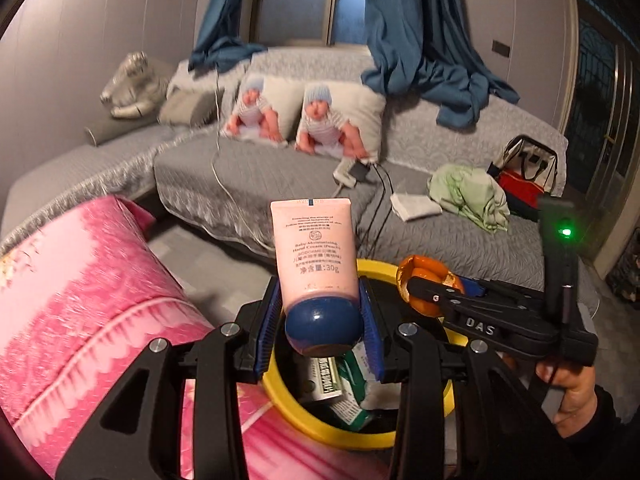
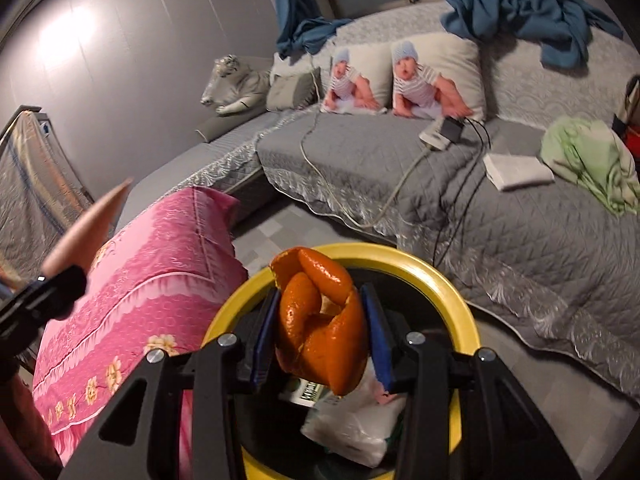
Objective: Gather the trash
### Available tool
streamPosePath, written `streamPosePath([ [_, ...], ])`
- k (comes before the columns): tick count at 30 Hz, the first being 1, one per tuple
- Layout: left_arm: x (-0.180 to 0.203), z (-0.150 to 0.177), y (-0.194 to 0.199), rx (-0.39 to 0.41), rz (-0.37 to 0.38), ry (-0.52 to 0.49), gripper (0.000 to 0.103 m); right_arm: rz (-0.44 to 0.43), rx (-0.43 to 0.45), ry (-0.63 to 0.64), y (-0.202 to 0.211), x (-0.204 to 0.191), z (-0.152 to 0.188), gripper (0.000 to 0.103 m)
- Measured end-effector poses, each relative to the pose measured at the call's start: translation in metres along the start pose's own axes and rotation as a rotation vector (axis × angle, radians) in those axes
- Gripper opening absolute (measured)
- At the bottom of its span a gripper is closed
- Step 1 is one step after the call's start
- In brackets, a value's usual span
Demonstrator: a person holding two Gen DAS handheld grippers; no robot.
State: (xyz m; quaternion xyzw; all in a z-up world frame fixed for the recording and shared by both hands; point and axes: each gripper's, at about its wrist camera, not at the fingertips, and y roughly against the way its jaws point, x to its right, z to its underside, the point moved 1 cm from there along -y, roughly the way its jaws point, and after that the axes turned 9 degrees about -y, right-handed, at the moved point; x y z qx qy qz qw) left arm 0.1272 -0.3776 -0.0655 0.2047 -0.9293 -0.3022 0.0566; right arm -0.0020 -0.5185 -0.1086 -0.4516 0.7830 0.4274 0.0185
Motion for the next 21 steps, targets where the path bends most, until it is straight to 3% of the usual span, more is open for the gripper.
streamPosePath([
  [7,0.002,0.004,-0.044,-0.065,0.031,0.025,0.036,0.049,-0.047,-0.057,-0.022,0.019,-0.001,0.044],
  [9,-0.003,0.008,-0.045,-0.072,0.026,0.059,0.046,0.085,-0.043,-0.088,-0.022,0.026,-0.001,0.05],
  [11,-0.008,0.011,-0.039,-0.053,-0.001,0.081,0.074,0.101,-0.013,-0.093,-0.012,0.028,-0.003,0.062],
  [13,-0.016,0.014,-0.026,-0.023,-0.023,0.099,0.076,0.116,0.006,-0.078,-0.006,0.027,-0.006,0.065],
  [15,-0.022,0.012,-0.015,-0.003,-0.042,0.113,0.083,0.13,0.026,-0.074,0.001,0.023,-0.009,0.068],
  [16,-0.027,0.014,-0.004,0.021,-0.066,0.127,0.091,0.139,0.038,-0.07,0.002,0.021,-0.01,0.074],
  [21,-0.048,0.021,0.041,0.091,-0.136,0.168,0.095,0.244,0.089,-0.005,0.0,0.004,-0.011,0.091],
])
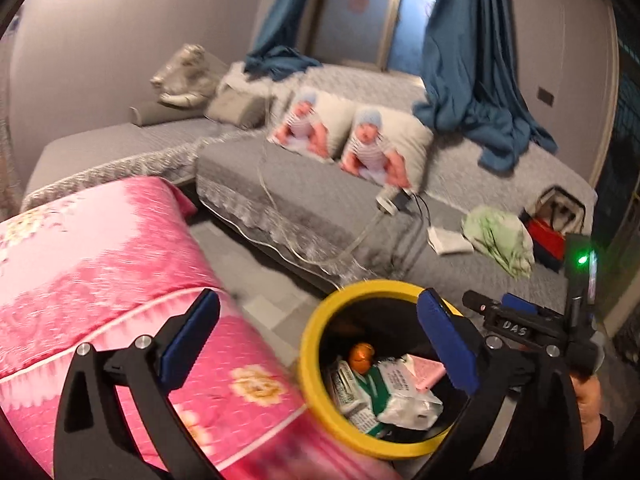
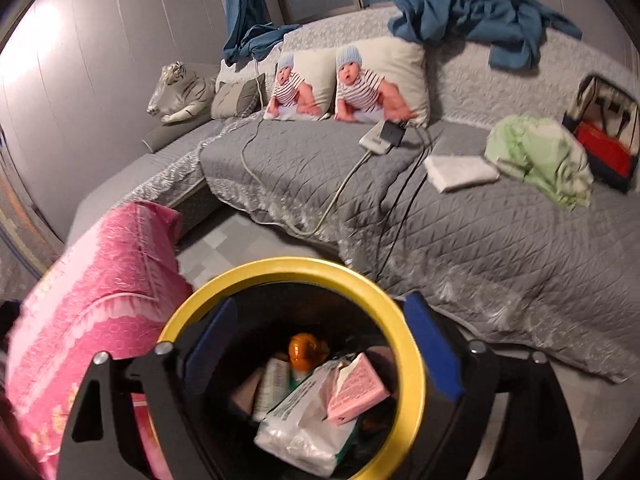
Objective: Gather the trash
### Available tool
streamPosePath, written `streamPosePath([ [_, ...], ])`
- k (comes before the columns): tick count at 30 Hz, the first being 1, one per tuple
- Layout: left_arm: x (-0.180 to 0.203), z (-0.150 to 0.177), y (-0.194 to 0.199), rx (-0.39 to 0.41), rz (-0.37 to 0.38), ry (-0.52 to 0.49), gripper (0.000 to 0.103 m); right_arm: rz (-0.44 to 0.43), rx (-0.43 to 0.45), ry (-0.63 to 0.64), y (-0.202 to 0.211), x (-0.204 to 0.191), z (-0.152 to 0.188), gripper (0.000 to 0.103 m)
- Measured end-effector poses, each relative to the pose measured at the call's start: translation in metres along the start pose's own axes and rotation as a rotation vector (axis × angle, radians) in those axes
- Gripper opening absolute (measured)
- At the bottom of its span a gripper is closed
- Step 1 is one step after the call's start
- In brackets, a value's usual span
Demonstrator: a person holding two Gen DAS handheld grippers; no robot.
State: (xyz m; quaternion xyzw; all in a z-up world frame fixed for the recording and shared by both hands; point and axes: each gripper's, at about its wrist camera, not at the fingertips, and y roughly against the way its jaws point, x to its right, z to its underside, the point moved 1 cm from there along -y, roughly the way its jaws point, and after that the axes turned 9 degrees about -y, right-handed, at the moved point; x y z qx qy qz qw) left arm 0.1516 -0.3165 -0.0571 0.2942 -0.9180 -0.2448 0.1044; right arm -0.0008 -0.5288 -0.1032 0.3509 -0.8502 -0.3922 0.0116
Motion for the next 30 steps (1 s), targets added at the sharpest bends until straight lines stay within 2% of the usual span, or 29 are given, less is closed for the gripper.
streamPosePath([
  [2,-0.014,0.002,0.019,0.012,-0.035,0.012,0.095,0.057,0.04,0.025,-0.001,-0.007,0.001,0.094],
  [4,-0.028,0.007,0.041,0.041,-0.103,0.017,0.095,0.104,0.093,0.05,0.002,-0.015,0.004,0.094],
  [6,-0.039,0.012,0.063,0.069,-0.165,0.018,0.095,0.096,0.125,0.057,0.009,-0.024,0.007,0.094],
  [7,-0.046,0.016,0.078,0.078,-0.221,0.023,0.095,0.073,0.149,0.06,0.017,-0.031,0.01,0.095],
  [11,-0.066,0.025,0.127,0.109,-0.363,0.039,0.095,-0.033,0.253,0.095,0.057,-0.064,0.019,0.095],
  [15,-0.078,0.033,0.177,0.155,-0.525,0.059,0.095,-0.213,0.326,0.164,0.106,-0.107,0.03,0.095],
  [18,-0.081,0.043,0.209,0.179,-0.599,0.051,0.095,-0.344,0.36,0.214,0.141,-0.135,0.041,0.095],
  [20,-0.08,0.05,0.23,0.208,-0.657,0.045,0.095,-0.395,0.38,0.261,0.162,-0.151,0.049,0.095],
  [25,-0.088,0.064,0.269,0.222,-0.725,0.128,0.095,-0.544,0.396,0.34,0.202,-0.18,0.071,0.095],
  [30,-0.09,0.079,0.288,0.22,-0.746,0.206,0.095,-0.555,0.424,0.398,0.217,-0.194,0.094,0.095],
])
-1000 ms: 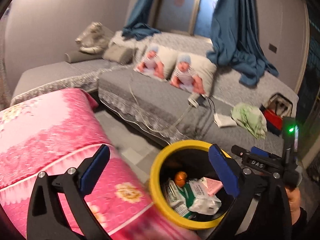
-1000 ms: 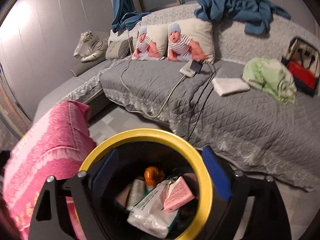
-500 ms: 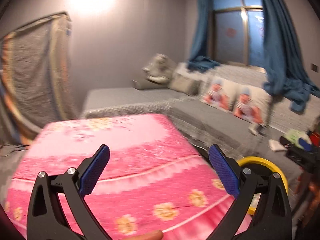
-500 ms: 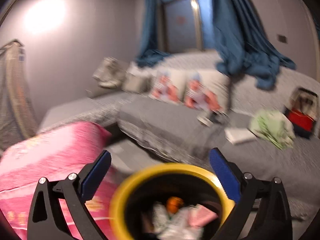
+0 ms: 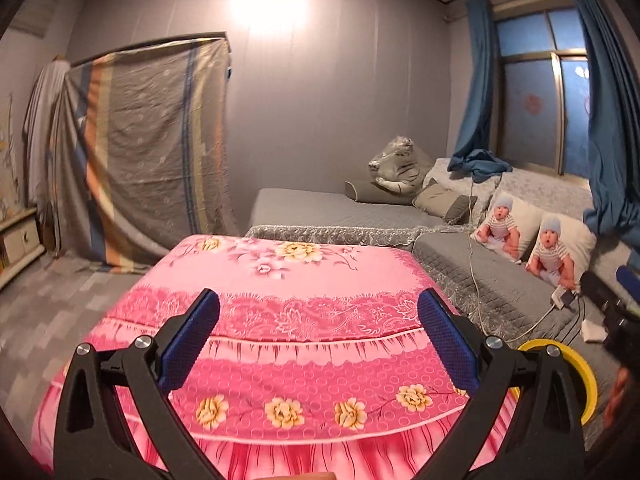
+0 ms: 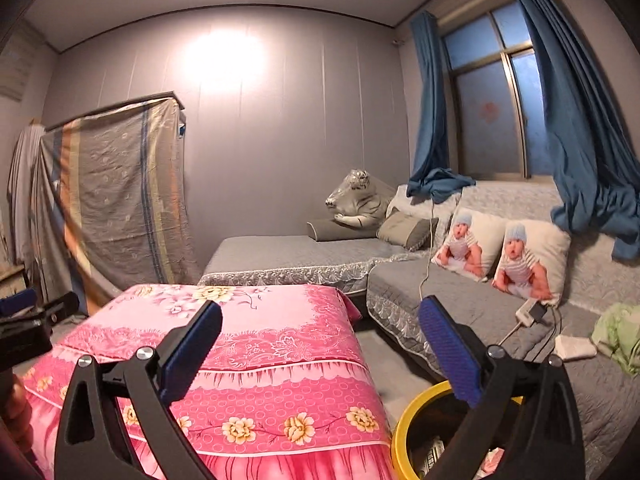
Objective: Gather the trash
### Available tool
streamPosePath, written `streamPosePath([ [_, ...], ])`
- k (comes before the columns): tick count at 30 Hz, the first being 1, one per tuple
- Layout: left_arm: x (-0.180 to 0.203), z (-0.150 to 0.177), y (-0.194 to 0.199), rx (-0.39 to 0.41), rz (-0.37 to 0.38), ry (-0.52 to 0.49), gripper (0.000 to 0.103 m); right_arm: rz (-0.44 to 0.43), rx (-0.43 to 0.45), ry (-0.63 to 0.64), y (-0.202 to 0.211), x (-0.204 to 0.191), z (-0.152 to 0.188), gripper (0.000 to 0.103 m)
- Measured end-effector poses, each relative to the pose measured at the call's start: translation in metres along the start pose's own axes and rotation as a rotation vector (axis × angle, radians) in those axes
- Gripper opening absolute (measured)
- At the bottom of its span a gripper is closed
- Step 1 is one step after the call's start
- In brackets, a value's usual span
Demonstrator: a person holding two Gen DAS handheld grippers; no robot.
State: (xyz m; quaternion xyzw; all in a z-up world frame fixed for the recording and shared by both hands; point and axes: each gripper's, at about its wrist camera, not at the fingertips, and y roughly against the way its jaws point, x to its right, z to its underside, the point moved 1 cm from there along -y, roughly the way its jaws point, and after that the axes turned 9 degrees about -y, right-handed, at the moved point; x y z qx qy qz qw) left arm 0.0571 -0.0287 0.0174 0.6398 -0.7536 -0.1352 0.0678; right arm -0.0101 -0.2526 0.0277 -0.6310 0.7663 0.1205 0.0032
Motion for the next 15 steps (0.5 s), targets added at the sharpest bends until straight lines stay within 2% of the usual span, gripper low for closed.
streamPosePath([
  [6,-0.001,0.002,0.019,0.042,-0.015,-0.01,0.095,-0.037,-0.002,-0.007,0.01,-0.016,0.014,0.095],
  [15,0.002,-0.009,0.031,0.099,-0.02,-0.014,0.095,-0.027,0.026,-0.011,0.017,-0.024,0.015,0.095],
])
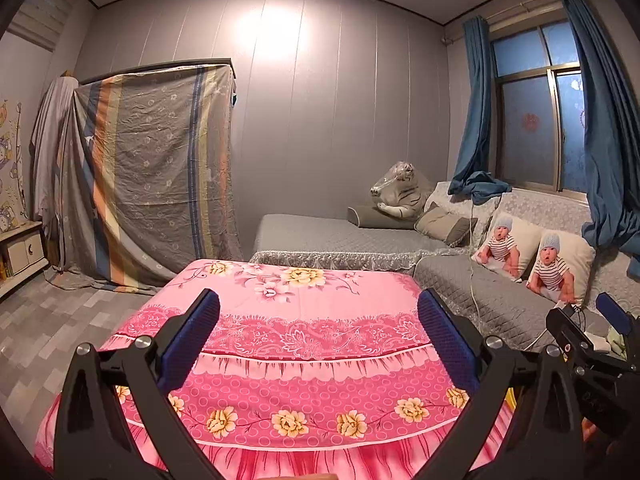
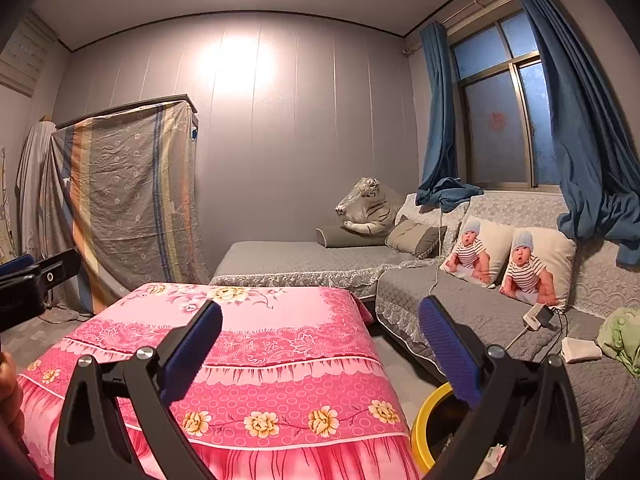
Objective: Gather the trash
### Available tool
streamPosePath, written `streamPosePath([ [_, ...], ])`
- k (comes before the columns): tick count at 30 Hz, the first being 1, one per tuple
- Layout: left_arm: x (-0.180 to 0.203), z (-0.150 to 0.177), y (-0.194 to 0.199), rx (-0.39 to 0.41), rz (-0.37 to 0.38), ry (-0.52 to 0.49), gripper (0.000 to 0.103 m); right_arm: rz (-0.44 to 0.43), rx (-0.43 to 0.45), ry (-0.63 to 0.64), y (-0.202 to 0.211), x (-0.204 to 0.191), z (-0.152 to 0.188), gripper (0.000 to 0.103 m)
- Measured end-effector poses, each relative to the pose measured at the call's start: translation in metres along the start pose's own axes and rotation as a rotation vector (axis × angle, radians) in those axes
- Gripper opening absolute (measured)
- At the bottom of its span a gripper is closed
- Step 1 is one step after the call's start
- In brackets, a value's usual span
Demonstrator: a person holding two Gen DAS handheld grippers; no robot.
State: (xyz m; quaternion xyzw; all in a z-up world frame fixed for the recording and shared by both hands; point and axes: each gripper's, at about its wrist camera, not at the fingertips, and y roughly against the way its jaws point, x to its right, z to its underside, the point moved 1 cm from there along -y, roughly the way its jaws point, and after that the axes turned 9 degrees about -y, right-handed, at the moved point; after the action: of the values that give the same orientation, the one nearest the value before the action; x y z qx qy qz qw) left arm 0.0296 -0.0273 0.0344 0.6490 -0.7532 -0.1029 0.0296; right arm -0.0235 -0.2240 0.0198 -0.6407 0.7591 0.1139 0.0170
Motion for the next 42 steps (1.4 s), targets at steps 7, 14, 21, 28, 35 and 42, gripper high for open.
streamPosePath([
  [7,0.0004,-0.003,0.001,0.005,0.011,0.011,0.095,0.002,0.009,0.008,0.0008,-0.0012,-0.0014,0.095],
  [14,0.0003,-0.0039,-0.0002,0.008,0.017,0.013,0.095,0.001,0.001,0.002,-0.0023,-0.0017,-0.001,0.095],
  [21,-0.0002,-0.0045,-0.0009,0.005,0.015,0.016,0.095,0.001,0.002,0.004,-0.0032,-0.0022,-0.002,0.095],
  [28,-0.0026,-0.0049,-0.0027,0.004,0.015,0.018,0.095,0.002,0.003,0.006,-0.0032,-0.0047,-0.003,0.095],
  [35,-0.0023,-0.0046,-0.0022,0.014,0.006,0.016,0.095,-0.003,-0.007,0.007,-0.0061,-0.0057,-0.0032,0.095],
  [42,-0.0015,-0.0039,-0.0025,0.017,0.0,0.013,0.095,-0.003,-0.009,0.005,-0.0065,-0.0052,-0.0022,0.095],
])
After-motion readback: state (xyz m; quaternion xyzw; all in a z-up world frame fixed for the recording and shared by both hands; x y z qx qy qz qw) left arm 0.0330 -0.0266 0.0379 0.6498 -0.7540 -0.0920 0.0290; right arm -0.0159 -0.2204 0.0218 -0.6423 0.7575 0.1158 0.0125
